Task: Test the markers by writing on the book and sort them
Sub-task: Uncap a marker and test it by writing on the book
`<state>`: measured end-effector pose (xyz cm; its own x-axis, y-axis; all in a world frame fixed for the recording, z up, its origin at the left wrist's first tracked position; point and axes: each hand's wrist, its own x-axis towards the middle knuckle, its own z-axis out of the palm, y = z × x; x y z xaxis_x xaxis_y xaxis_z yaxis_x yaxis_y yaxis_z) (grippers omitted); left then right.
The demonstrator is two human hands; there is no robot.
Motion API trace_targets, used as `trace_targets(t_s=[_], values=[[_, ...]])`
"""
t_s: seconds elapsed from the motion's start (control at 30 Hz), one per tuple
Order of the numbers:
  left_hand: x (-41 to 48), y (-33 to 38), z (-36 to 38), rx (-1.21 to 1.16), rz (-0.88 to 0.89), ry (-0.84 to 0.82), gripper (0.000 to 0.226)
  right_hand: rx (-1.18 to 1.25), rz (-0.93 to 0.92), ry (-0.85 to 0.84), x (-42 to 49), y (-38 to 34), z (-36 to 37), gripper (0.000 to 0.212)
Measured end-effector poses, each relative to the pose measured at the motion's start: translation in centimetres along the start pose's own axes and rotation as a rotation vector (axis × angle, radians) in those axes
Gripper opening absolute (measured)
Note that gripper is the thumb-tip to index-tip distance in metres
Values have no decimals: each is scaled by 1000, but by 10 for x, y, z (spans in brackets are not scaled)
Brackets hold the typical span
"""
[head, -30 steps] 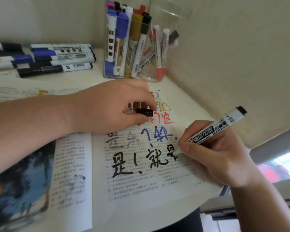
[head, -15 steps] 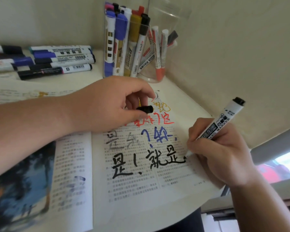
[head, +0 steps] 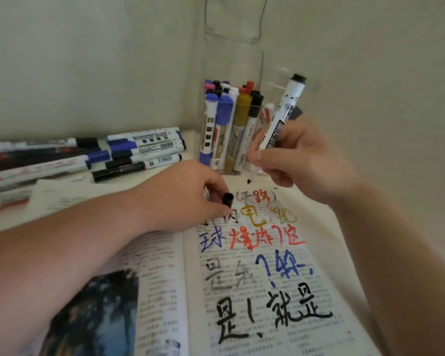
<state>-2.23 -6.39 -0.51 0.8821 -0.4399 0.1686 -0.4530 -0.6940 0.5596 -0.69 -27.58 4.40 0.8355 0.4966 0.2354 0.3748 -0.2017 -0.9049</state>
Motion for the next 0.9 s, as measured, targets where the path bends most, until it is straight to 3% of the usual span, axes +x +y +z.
trace_targets(t_s=[0.1,0.17,0.27,0.57,0.8,0.9], values=[[1,-3,1,-20,11,-1,13,-26,-42,58,-4,16,15,4],[3,-2,2,-21,21,7,11,-74,-36,100,-6,23,20,21],[3,-1,3,-32,23,6,12,-121,-36,110,-6,27,22,29],[3,-2,4,-43,29,24,17,-197,-79,39,-5,27,26,18],[2,-2,5,-124,58,17,13,-272,88,-48,-7,30,24,21],[3,-3,6,-132,57,10,12,-317,50,-34,-7,28,22,15]])
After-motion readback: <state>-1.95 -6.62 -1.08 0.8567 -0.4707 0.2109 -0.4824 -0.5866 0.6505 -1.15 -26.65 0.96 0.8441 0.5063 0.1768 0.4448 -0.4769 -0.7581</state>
